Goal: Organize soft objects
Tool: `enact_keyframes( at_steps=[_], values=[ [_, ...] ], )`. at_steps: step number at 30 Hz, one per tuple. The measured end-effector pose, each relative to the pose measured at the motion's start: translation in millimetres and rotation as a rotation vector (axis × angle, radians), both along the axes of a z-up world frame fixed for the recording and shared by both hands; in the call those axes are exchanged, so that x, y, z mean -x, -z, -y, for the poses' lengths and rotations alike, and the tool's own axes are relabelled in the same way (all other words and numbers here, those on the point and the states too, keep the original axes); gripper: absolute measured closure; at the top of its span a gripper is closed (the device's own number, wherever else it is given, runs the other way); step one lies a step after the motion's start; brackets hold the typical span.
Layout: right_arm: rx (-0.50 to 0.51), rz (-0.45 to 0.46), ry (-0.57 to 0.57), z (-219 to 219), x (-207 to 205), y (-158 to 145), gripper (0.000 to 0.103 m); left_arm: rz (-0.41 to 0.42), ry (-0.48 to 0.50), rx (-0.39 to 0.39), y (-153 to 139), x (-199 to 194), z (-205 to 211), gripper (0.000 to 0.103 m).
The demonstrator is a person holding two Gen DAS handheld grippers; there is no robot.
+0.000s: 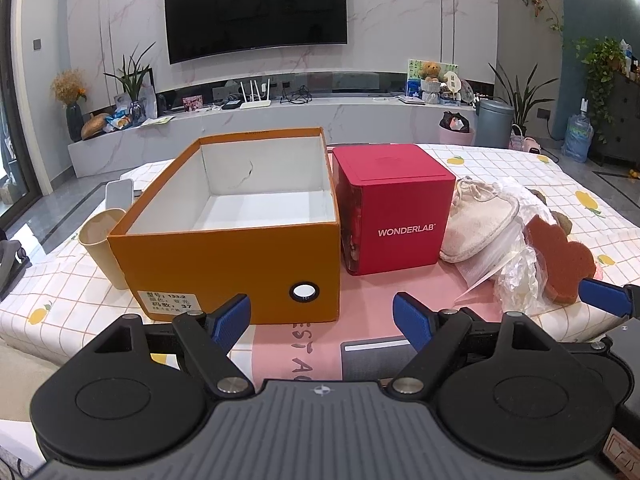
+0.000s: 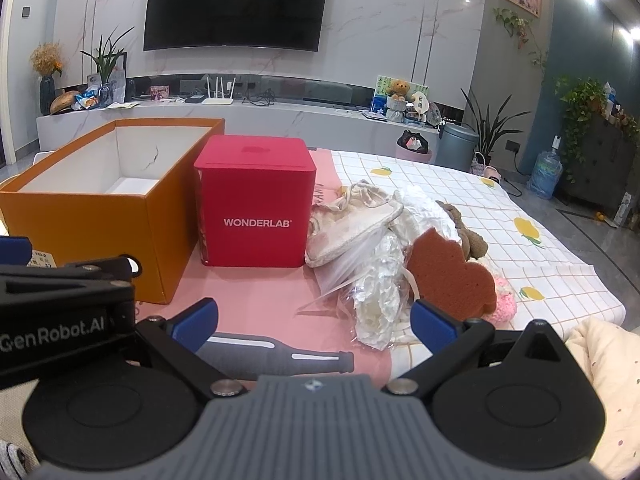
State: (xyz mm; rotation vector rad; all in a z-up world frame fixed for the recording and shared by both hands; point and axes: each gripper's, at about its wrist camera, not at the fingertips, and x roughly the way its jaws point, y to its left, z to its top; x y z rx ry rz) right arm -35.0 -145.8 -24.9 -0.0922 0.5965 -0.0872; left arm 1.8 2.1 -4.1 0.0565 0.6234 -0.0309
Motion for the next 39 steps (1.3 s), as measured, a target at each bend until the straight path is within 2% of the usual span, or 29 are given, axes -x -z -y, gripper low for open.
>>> enact_keyframes(
  at_steps=[39],
  values=[
    [-0.004,-0.018,0.005,1.0,-1.8,4.3,0.003,-0.027,-0.012,0.004,4.3,0.0,-0.9,0.008]
  ],
)
